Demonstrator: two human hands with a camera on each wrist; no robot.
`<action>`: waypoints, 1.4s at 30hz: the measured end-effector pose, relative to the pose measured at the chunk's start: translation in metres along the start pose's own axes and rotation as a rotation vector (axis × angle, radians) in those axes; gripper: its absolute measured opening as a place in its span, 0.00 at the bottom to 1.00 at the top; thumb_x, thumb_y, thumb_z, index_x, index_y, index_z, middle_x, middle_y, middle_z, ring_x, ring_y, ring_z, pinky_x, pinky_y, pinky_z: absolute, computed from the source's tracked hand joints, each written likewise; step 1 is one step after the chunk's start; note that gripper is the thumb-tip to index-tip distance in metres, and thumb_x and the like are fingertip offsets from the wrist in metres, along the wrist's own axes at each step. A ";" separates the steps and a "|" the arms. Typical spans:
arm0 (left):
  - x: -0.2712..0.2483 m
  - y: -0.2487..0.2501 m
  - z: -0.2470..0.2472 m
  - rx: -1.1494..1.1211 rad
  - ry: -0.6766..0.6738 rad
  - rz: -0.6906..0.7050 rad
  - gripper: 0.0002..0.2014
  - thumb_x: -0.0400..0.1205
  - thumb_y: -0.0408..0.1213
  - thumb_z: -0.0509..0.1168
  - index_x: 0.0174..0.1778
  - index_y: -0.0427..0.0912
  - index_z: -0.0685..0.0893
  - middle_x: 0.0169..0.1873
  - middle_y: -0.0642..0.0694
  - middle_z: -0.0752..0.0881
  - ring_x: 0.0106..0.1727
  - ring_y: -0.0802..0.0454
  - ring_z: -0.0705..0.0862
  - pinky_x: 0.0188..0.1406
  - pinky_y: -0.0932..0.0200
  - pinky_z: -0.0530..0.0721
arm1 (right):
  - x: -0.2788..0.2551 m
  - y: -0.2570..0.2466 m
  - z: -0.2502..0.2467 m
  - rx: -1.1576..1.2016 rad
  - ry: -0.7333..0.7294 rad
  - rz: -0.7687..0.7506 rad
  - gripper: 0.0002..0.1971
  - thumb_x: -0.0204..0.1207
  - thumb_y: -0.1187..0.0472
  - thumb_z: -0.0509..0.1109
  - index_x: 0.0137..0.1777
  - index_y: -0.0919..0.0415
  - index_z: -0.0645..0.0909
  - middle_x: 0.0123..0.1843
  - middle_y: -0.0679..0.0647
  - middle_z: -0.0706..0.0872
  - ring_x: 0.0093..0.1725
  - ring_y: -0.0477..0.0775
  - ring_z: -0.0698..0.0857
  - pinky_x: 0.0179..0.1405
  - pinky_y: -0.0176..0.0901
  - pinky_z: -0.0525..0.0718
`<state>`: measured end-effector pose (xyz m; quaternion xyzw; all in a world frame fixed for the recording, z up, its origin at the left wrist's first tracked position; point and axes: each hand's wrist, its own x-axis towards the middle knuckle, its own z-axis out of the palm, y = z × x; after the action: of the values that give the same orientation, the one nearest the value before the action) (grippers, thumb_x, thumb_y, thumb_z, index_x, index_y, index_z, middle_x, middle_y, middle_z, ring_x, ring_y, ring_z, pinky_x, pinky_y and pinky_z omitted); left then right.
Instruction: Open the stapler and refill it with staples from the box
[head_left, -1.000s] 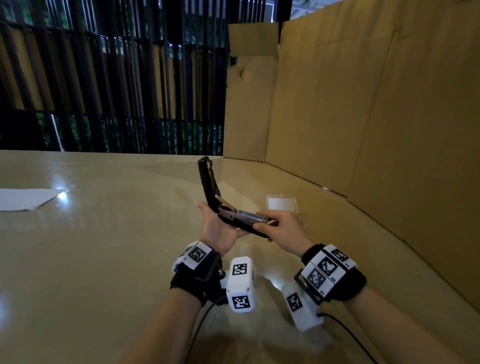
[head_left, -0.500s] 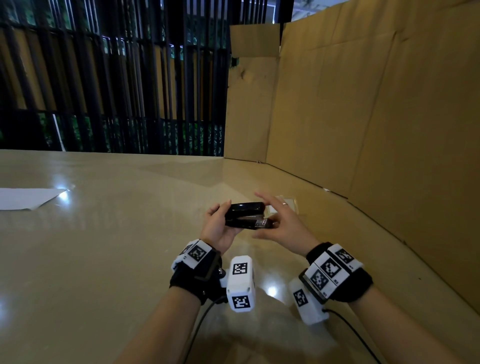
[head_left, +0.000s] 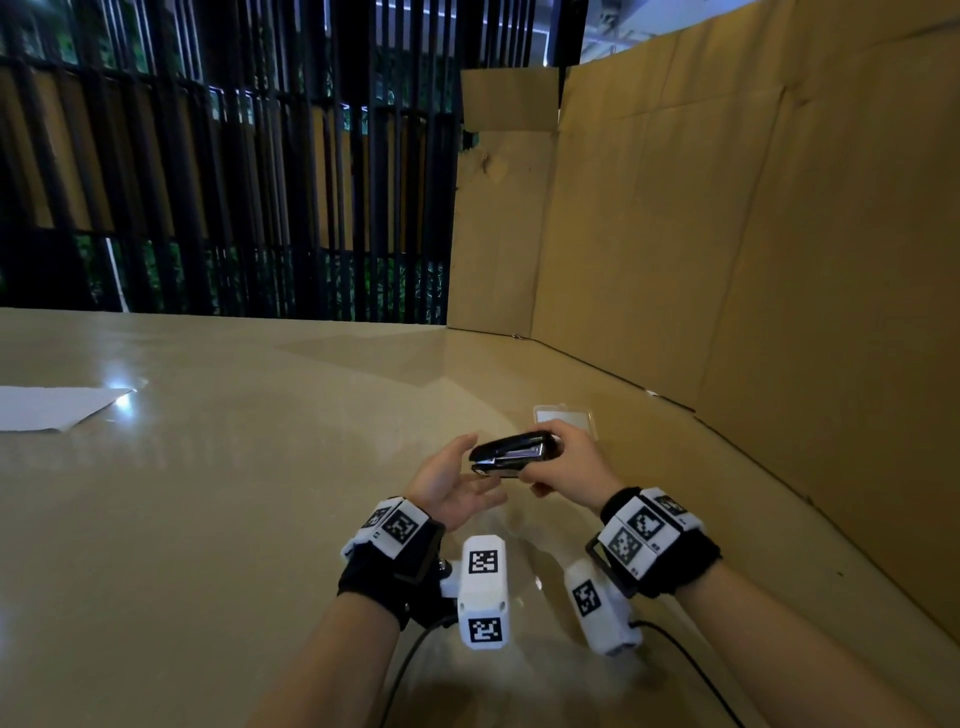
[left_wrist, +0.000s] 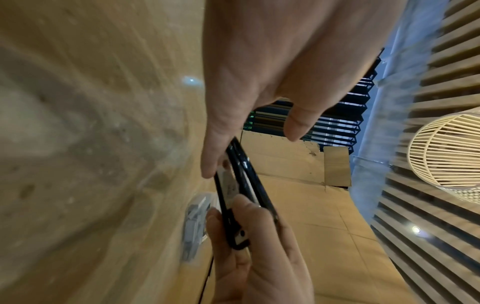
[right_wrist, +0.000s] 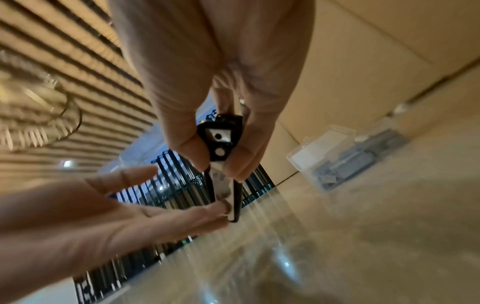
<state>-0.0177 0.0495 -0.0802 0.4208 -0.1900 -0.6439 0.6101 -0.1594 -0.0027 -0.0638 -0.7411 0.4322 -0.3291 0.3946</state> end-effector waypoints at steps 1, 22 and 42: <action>0.000 0.000 0.000 0.013 0.009 -0.001 0.10 0.85 0.40 0.56 0.59 0.41 0.66 0.42 0.37 0.75 0.38 0.45 0.77 0.42 0.47 0.78 | 0.001 0.001 0.001 -0.069 0.016 -0.008 0.27 0.64 0.76 0.74 0.64 0.67 0.75 0.47 0.58 0.83 0.33 0.52 0.83 0.25 0.37 0.85; 0.022 -0.006 -0.003 0.510 0.043 -0.003 0.10 0.84 0.37 0.57 0.53 0.39 0.83 0.51 0.45 0.80 0.52 0.55 0.77 0.53 0.61 0.74 | 0.037 0.001 0.044 -0.765 -0.093 0.161 0.28 0.70 0.72 0.69 0.68 0.65 0.61 0.69 0.70 0.67 0.66 0.72 0.76 0.66 0.58 0.77; 0.038 -0.017 0.016 0.474 -0.003 0.040 0.34 0.86 0.54 0.47 0.78 0.29 0.66 0.75 0.34 0.74 0.76 0.41 0.73 0.74 0.51 0.71 | 0.028 0.007 0.041 -0.644 -0.148 0.142 0.17 0.79 0.62 0.64 0.65 0.69 0.73 0.62 0.66 0.82 0.61 0.63 0.82 0.56 0.47 0.79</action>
<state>-0.0370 0.0123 -0.0963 0.5473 -0.3450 -0.5699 0.5067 -0.1162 -0.0179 -0.0849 -0.8175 0.5349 -0.0927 0.1923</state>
